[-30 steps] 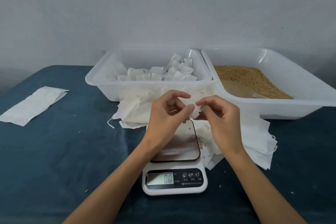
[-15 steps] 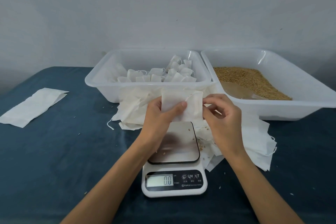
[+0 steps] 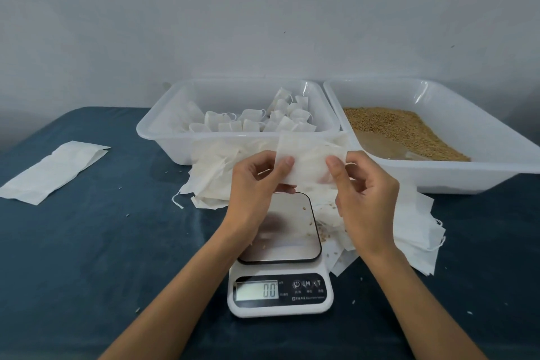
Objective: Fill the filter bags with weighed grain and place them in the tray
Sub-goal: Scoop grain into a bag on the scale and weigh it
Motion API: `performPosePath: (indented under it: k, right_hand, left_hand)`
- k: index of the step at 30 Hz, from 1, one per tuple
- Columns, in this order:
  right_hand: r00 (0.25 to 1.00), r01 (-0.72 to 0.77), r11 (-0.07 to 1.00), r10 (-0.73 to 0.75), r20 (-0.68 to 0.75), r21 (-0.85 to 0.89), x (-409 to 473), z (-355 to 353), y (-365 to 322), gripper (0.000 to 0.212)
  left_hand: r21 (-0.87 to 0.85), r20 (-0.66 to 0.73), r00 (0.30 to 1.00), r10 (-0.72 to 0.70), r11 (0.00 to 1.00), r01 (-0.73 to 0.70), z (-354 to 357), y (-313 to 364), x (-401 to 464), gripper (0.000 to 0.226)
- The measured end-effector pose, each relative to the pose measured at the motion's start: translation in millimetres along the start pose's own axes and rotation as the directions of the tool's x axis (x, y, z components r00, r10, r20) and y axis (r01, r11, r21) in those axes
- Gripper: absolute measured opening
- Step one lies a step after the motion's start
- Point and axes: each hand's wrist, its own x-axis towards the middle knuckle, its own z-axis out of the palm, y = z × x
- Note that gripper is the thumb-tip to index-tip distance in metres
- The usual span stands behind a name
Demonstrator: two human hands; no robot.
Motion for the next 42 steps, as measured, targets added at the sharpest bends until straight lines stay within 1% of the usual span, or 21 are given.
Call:
performPosePath:
  k: [6,8,11,14,16,18,20,21,23,24,26,28,29,31,33,35,37,38,40,41,42]
  right_hand:
    - [1.0,-0.001,0.998,0.0,0.01,0.06,-1.4,-2.6,-4.9,0.035]
    - [0.998,0.011,0.998,-0.015,0.061,0.069,-1.2,-4.2,-5.3,0.045]
    - [0.989,0.04,0.998,-0.045,0.144,0.04,-1.2,-3.5,-4.6,0.054]
    - [0.992,0.067,0.997,-0.069,0.11,0.025,0.0,-6.0,-5.1,0.053]
    - [0.99,0.089,0.996,-0.088,0.113,-0.002,3.5,-10.9,-6.8,0.053]
    - [0.976,0.113,0.993,-0.103,0.193,-0.04,9.9,-17.3,-12.5,0.052]
    - [0.937,0.129,0.987,-0.091,0.338,-0.092,19.4,-22.4,-21.0,0.048]
    - [0.902,0.131,0.984,-0.068,0.426,-0.12,23.9,-23.9,-25.5,0.045]
    - [0.822,0.139,0.979,-0.029,0.568,-0.152,31.1,-24.6,-35.4,0.044]
    - [0.8,0.147,0.976,-0.021,0.599,-0.162,34.2,-25.5,-40.4,0.051]
    - [0.806,0.174,0.961,-0.014,0.591,-0.215,40.8,-30.0,-50.9,0.072]
    - [0.8,0.197,0.93,0.031,0.599,-0.311,47.7,-35.5,-60.2,0.092]
    - [0.77,0.186,0.92,0.082,0.632,-0.345,49.5,-36.3,-64.6,0.097]
    - [0.686,0.131,0.932,0.161,0.709,-0.338,47.4,-31.8,-72.9,0.095]
    - [0.649,0.093,0.956,0.152,0.745,-0.277,45.5,-24.9,-77.6,0.088]
    - [0.697,0.071,0.979,0.086,0.711,-0.189,53.1,-25.0,-77.2,0.079]
    - [0.81,0.028,0.991,0.054,0.584,-0.131,71.1,-35.6,-70.4,0.07]
    - [0.863,0.026,0.988,0.054,0.502,-0.152,82.7,-44.2,-63.4,0.064]
    - [0.93,0.051,0.945,0.072,0.359,-0.323,108.7,-65.3,-38.9,0.045]
    - [0.935,0.059,0.877,0.119,0.334,-0.478,124.0,-78.4,-23.1,0.035]
    - [0.91,0.06,0.757,0.226,0.347,-0.651,138.1,-90.8,-8.4,0.031]
  left_hand:
    - [0.033,-0.051,0.999,-0.001,0.999,0.003,-0.8,1.2,0.6,0.017]
    - [0.006,-0.053,0.998,-0.024,1.0,0.024,-0.8,2.6,0.8,0.013]
    - [-0.021,-0.027,0.999,-0.04,0.999,0.039,-1.9,5.7,-0.4,0.023]
    - [0.089,-0.054,0.998,0.014,0.996,-0.009,-3.6,9.2,-2.5,0.019]
    - [0.266,-0.055,0.986,0.155,0.954,-0.135,-6.1,12.3,-6.3,0.02]
    - [0.437,0.122,0.963,0.239,0.859,-0.268,-7.0,14.1,-13.1,0.049]
    - [0.509,0.317,0.935,0.159,0.803,-0.309,-1.8,13.5,-19.4,0.077]
    - [0.516,0.367,0.922,0.125,0.797,-0.314,2.6,11.5,-22.4,0.079]
    - [0.517,0.376,0.915,0.142,0.787,-0.335,7.9,6.4,-25.8,0.063]
    - [0.514,0.359,0.92,0.158,0.789,-0.336,8.7,6.5,-27.1,0.053]
    - [0.485,0.312,0.94,0.14,0.827,-0.284,7.0,9.5,-27.7,0.041]
    - [0.4,0.304,0.949,0.086,0.892,-0.209,6.4,13.2,-27.7,0.041]
    - [0.348,0.318,0.946,0.059,0.921,-0.174,7.7,15.1,-28.9,0.044]
    - [0.284,0.345,0.938,0.043,0.947,-0.148,10.1,16.1,-30.7,0.043]
    - [0.275,0.342,0.939,0.033,0.952,-0.133,8.9,15.1,-30.9,0.034]
    - [0.232,0.337,0.942,0.011,0.968,-0.094,3.7,14.4,-30.0,0.033]
    - [0.203,0.329,0.944,-0.016,0.978,-0.054,-3.4,14.4,-29.0,0.037]
    - [0.197,0.329,0.944,-0.027,0.98,-0.041,-6.2,15.1,-28.5,0.038]
    - [0.174,0.339,0.94,-0.04,0.985,-0.021,-9.4,15.3,-27.7,0.039]
    - [0.157,0.339,0.94,-0.041,0.988,-0.013,-10.1,14.9,-27.2,0.038]
    - [0.142,0.33,0.943,-0.039,0.99,-0.009,-10.3,14.7,-26.5,0.038]
